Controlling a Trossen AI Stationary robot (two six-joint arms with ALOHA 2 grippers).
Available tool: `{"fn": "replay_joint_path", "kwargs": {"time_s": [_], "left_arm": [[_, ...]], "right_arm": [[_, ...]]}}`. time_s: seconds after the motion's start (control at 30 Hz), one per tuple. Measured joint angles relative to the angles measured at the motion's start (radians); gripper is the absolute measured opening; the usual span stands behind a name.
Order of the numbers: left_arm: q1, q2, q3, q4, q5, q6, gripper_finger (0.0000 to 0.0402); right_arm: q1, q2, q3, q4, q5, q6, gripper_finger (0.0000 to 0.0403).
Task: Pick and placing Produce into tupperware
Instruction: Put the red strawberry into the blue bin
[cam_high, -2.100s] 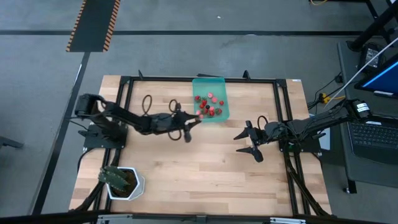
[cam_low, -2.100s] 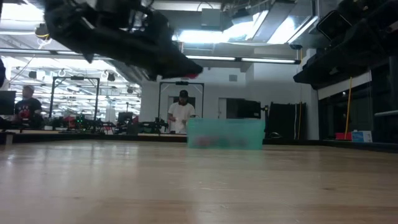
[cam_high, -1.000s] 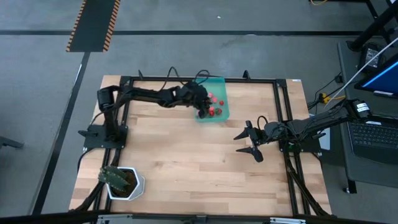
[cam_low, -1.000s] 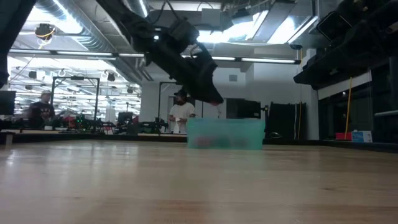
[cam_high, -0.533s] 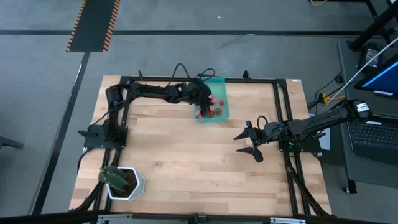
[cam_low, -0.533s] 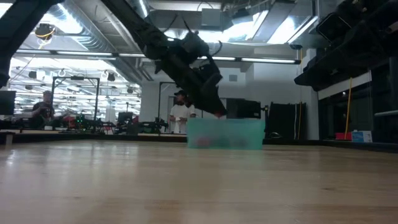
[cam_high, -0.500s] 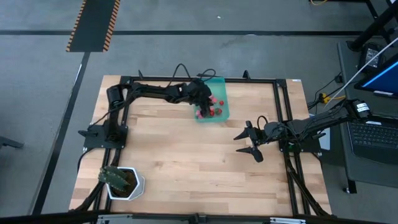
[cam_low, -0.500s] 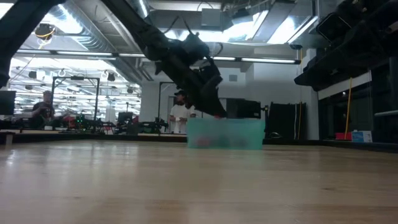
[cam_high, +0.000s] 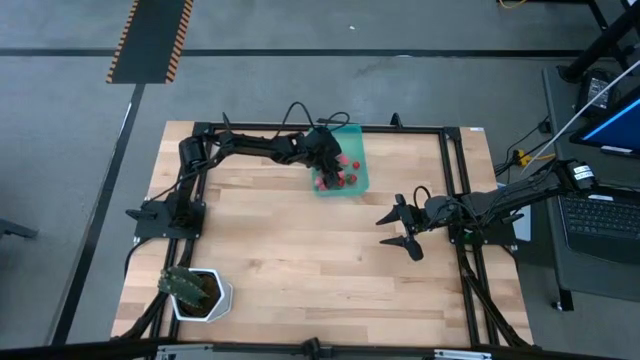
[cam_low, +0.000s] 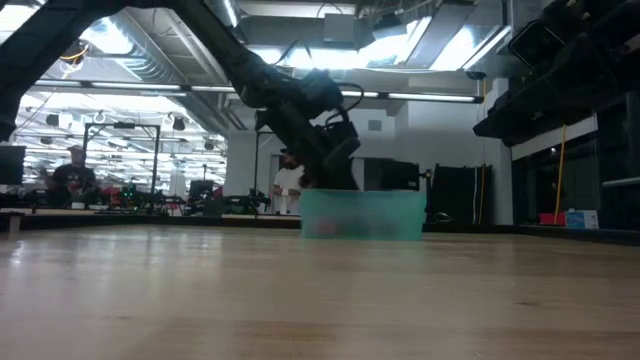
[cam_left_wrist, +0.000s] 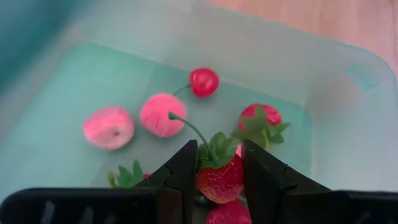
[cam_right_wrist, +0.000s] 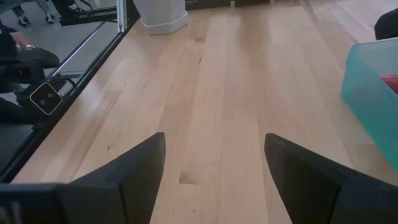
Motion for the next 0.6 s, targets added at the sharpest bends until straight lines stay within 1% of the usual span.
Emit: {"fn": "replay_joint_path", "kwargs": {"time_s": [0.17,0.6], "left_arm": [[0.004,0.013,-0.001,-0.027,0.0,-0.001,0.0092],[0.001,0.031,0.0,-0.004,0.002,-0.001,0.0092]], "right_arm": [[0.0,0.0,0.0,0.0,0.0,0.0,0.0275],[0.0,0.0,0.0,0.001,0.0,0.0,0.0275]]}}
